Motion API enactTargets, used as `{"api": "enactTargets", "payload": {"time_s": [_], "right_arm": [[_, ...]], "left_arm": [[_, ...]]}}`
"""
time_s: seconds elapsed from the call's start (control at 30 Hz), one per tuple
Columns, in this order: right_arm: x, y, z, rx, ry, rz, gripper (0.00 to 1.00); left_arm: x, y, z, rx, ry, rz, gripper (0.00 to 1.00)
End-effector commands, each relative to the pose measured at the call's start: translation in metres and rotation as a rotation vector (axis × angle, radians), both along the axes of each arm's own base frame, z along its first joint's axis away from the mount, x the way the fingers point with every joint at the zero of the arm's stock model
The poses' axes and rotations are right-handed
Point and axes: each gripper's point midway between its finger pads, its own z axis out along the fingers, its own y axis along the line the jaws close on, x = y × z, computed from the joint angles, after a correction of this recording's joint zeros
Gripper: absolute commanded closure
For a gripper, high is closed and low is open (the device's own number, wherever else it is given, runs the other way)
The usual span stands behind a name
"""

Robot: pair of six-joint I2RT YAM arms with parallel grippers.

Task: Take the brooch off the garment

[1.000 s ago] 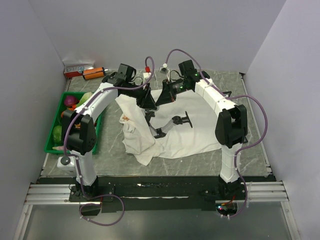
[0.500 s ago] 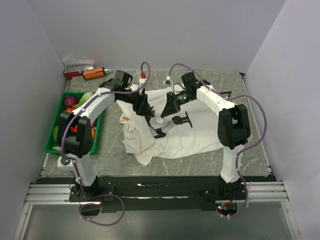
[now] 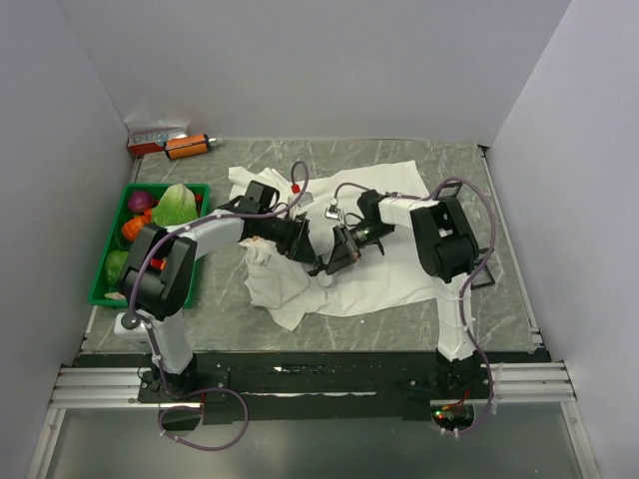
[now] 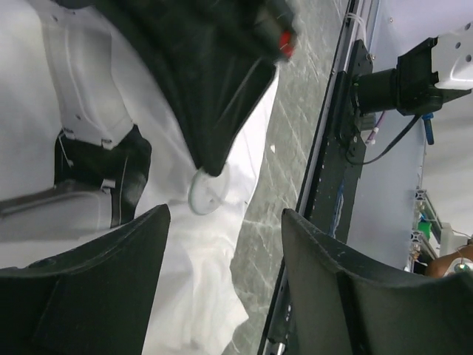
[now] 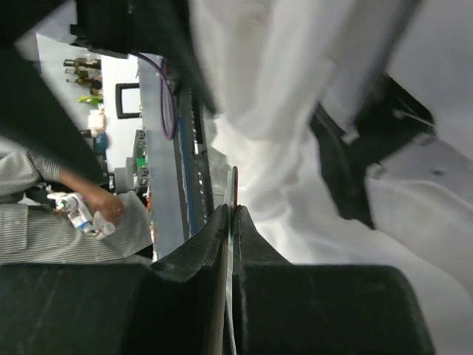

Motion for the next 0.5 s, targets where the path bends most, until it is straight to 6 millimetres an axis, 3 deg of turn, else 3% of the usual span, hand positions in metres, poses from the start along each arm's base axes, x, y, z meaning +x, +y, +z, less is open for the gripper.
{"api": "enactTargets", "payload": {"time_s": [0.0,0.2,0.3,0.47], "right_arm": [[0.011,0.005,-0.023,-0.025,0.023,-0.034,1.00],[0.017,0.004,-0.052,-0.121,0.099,-0.081,1.00],[0.019,0.003,-0.058,-0.148,0.096,-0.094,1.00],[0.021,0.003,-0.061,-0.150,0.103,-0.099,1.00]], "left_arm": [[0.015,-0.008,0.004,-0.019,-0.038,0.024,0.34],[0.017,-0.007,-0.019,0.065,-0.131,-0.025,0.47],[0.017,-0.009,-0.029,0.093,-0.227,-0.077,0.46],[0.019,-0.014,-0.041,0.112,-0.233,-0.090,0.44]]}}
